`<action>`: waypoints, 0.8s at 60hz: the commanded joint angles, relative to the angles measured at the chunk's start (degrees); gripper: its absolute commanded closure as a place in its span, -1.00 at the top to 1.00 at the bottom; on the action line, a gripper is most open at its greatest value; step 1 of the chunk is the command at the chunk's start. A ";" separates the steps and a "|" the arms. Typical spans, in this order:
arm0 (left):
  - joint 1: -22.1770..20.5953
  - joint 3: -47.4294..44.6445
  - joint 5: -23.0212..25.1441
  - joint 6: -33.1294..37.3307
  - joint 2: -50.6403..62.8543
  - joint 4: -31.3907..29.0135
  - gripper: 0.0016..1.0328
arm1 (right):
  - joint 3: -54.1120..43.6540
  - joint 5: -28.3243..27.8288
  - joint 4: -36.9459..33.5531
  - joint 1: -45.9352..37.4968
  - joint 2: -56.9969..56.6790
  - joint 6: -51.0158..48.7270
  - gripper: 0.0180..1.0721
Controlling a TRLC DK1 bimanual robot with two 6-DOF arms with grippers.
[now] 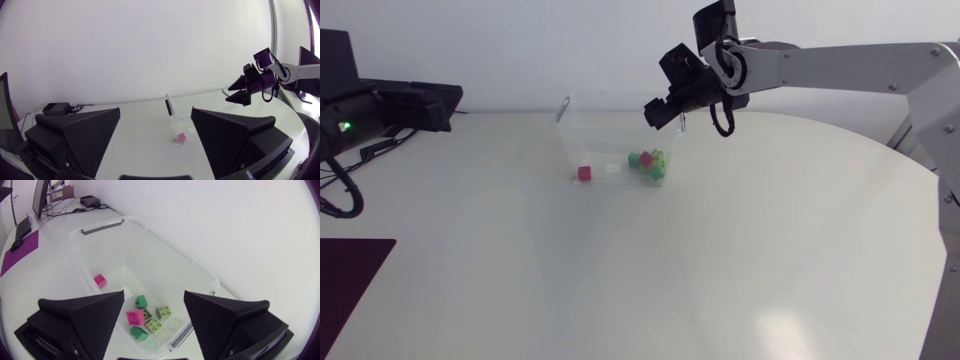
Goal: Place the duplo bricks in the container
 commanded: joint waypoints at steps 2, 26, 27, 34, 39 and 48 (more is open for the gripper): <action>2.40 -3.15 -0.38 1.69 -4.19 -0.19 0.93 | -4.14 1.34 2.18 0.52 -4.36 1.00 0.92; 7.06 -13.69 -0.55 2.65 -23.97 -3.61 0.93 | -31.83 10.04 10.62 -1.94 -32.40 0.74 0.92; 7.06 -14.31 -0.55 2.65 -24.94 -3.61 0.93 | -32.79 10.40 10.71 -2.38 -33.45 0.74 0.92; 6.53 -17.65 -0.55 3.53 -29.51 -3.53 0.93 | -42.02 11.36 11.94 -5.28 -42.94 0.12 0.92; 6.45 -19.23 -0.55 3.88 -31.35 -3.44 0.93 | -47.65 12.24 12.64 -6.42 -48.66 -1.20 0.92; 7.32 -20.99 -0.55 4.76 -33.37 -2.30 0.93 | -53.98 11.80 12.64 -9.68 -56.48 -0.23 0.92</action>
